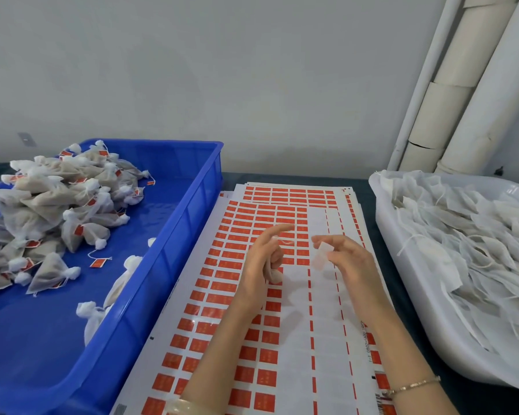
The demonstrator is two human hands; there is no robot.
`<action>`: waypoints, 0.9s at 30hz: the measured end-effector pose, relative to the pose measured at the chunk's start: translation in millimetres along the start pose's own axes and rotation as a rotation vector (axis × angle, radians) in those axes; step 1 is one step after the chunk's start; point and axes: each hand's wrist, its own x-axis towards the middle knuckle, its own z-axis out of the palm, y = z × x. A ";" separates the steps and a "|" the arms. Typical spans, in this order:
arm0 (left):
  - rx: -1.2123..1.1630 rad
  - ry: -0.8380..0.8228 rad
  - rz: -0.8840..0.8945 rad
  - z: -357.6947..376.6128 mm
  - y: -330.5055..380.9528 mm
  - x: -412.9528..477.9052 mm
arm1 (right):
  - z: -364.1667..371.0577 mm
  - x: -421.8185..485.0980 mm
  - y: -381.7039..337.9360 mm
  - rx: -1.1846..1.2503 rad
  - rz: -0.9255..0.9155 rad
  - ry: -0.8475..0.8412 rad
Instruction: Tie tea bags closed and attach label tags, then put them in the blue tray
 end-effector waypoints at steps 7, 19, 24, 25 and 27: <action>-0.018 -0.038 -0.008 -2.3 -4.6 1.6 | 17.5 -12.0 -9.2 0.016 0.025 -0.283; 0.069 -0.103 -0.049 1.5 -8.1 -3.8 | 15.4 -15.9 -5.1 0.042 -0.042 -0.214; 0.064 -0.062 -0.040 1.5 -5.0 -4.9 | 9.4 -11.8 4.5 0.060 0.012 -0.104; 0.064 -0.059 -0.056 1.9 -3.4 -4.5 | 8.4 -10.5 4.7 0.080 0.032 -0.099; 0.084 -0.037 -0.071 1.9 -2.6 -3.8 | 7.0 -7.7 3.9 0.065 0.031 -0.089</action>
